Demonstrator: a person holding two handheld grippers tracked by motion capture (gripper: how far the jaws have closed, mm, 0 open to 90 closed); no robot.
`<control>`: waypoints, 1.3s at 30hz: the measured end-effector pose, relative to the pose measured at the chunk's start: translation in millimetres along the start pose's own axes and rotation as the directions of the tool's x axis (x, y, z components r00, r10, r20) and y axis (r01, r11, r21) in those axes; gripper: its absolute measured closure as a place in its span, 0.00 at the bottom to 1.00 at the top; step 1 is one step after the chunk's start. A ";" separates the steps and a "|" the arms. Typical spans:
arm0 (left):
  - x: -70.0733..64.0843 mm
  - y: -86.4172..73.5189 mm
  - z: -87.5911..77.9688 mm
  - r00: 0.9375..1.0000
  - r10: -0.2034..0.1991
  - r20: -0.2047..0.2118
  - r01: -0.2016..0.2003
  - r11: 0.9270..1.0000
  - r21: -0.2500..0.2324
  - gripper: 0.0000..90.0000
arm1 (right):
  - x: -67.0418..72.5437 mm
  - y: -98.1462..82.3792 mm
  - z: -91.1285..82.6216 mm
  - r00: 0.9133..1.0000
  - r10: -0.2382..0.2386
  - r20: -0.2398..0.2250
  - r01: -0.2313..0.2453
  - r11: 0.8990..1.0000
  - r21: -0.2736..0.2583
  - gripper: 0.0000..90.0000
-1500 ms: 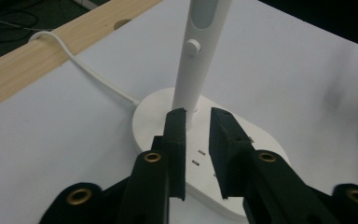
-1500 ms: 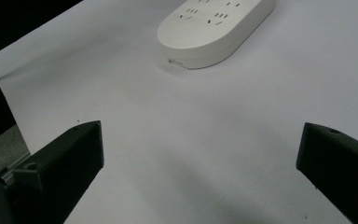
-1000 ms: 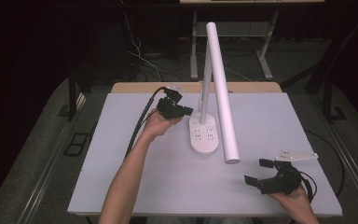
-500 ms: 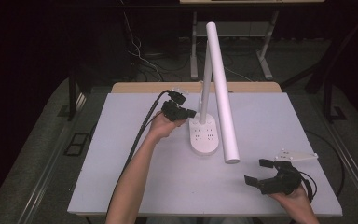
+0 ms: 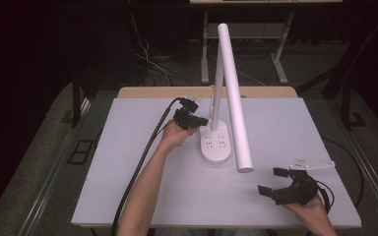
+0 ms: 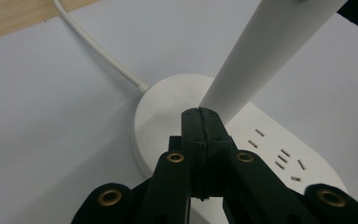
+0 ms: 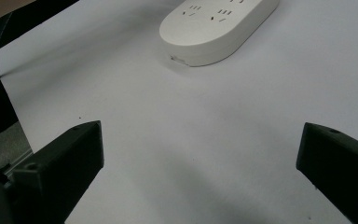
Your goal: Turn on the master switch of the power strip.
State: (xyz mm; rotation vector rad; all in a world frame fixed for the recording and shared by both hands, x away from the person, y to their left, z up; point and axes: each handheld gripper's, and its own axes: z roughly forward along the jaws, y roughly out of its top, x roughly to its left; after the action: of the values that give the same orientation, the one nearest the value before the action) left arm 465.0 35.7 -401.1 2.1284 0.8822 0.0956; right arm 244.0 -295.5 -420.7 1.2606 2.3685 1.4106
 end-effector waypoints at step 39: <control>3.4 -15.4 15.2 0.999 -0.028 -0.038 0.029 0.999 0.022 1.00 | -0.1 -0.6 -0.4 1.000 -0.003 -0.001 0.003 1.000 0.003 0.00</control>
State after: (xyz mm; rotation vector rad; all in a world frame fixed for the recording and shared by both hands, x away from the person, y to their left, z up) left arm 464.3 34.4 -422.9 2.1408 0.9393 0.1126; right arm 243.5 -295.9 -421.0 1.2570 2.3732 1.4082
